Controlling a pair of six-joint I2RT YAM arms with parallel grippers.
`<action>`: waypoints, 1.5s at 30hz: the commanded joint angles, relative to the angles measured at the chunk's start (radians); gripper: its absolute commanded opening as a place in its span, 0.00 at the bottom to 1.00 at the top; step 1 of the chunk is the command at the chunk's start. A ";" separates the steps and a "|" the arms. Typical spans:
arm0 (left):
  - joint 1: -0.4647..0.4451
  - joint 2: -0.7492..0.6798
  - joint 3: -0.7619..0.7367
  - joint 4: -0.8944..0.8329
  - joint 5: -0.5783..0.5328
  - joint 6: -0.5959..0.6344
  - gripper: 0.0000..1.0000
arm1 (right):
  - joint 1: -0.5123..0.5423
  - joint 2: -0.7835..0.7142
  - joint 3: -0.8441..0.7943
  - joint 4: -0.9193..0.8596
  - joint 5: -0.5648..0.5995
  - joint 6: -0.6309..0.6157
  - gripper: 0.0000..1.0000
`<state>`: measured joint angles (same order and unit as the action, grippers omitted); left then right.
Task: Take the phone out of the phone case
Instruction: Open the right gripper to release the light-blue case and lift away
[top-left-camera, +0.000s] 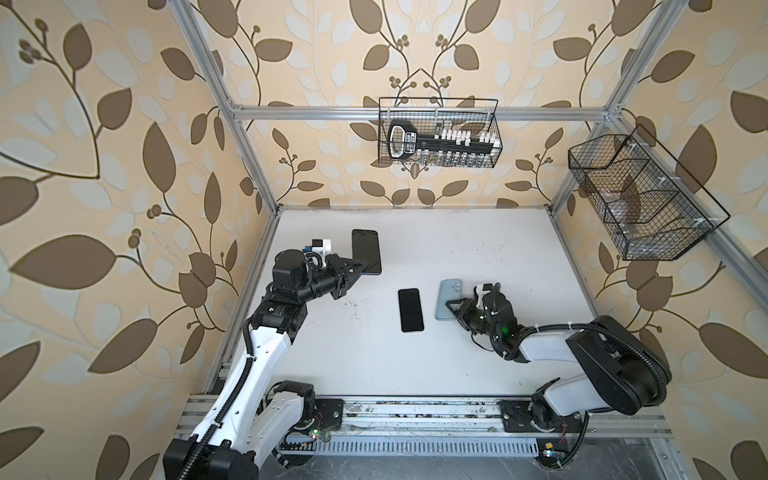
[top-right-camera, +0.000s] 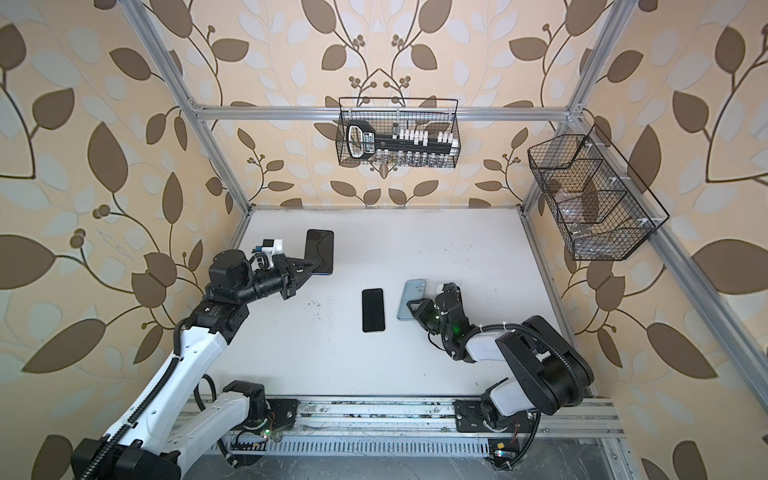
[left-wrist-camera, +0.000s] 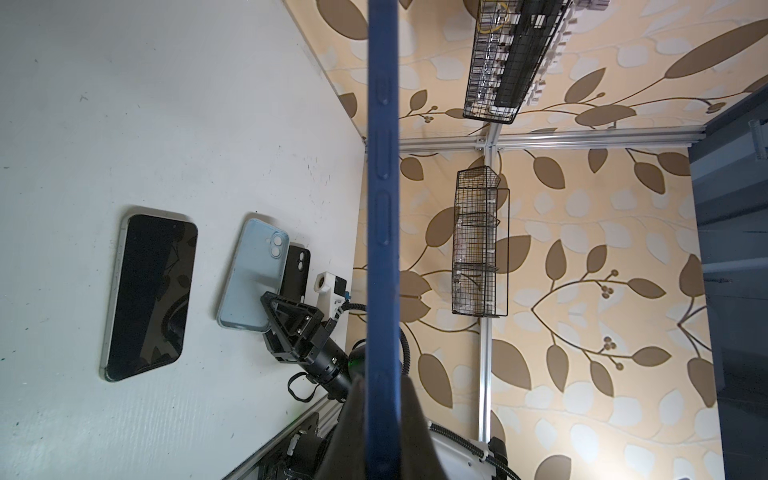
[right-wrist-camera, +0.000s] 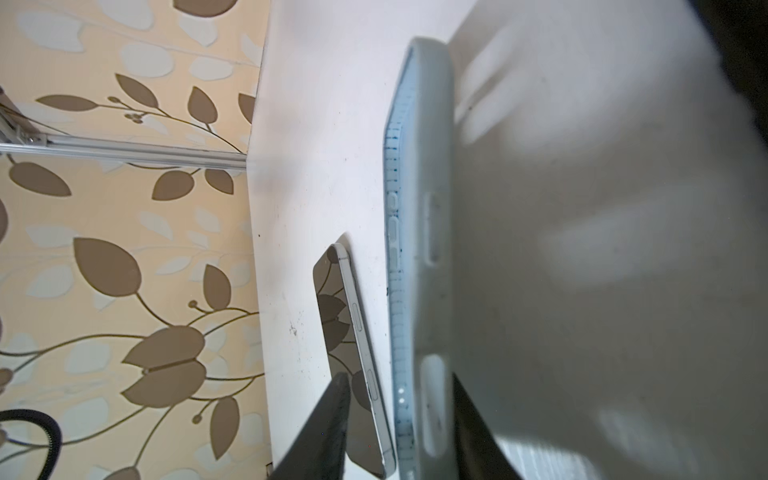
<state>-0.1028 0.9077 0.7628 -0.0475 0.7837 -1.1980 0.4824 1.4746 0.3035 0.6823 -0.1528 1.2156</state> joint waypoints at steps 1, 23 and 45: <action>0.012 -0.004 0.001 0.084 0.044 0.037 0.00 | 0.004 -0.015 0.024 -0.055 0.026 -0.006 0.45; 0.025 0.026 0.001 0.052 0.068 0.106 0.00 | 0.031 -0.296 0.190 -0.653 0.276 -0.285 0.75; 0.029 -0.048 -0.219 0.084 0.004 0.255 0.00 | 0.084 -0.467 0.218 -0.690 0.257 -0.383 0.94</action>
<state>-0.0834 0.8906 0.5598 -0.0559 0.7990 -0.9859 0.5674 1.0069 0.5110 -0.0082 0.1196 0.8433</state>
